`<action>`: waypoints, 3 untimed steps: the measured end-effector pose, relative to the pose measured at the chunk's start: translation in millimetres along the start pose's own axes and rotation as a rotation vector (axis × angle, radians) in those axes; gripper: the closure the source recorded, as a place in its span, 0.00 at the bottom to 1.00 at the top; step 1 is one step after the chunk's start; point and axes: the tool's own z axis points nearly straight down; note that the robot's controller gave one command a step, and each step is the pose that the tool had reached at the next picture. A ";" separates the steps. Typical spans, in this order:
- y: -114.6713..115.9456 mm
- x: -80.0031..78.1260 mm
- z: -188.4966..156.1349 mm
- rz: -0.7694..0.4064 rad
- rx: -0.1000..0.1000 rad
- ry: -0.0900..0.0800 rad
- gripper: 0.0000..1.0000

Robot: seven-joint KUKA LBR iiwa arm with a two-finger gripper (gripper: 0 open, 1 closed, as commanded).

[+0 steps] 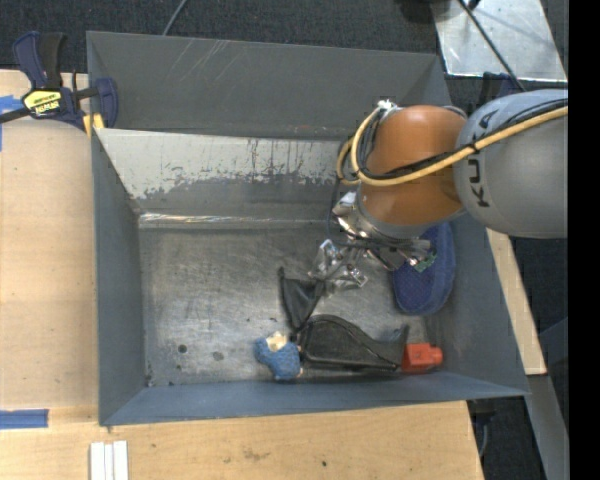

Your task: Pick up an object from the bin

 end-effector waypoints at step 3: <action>0.1 -0.1 0.1 -0.001 0.000 0.000 1.00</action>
Offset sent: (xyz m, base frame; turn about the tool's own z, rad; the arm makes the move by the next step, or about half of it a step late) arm 0.0000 0.0000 0.0000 0.0000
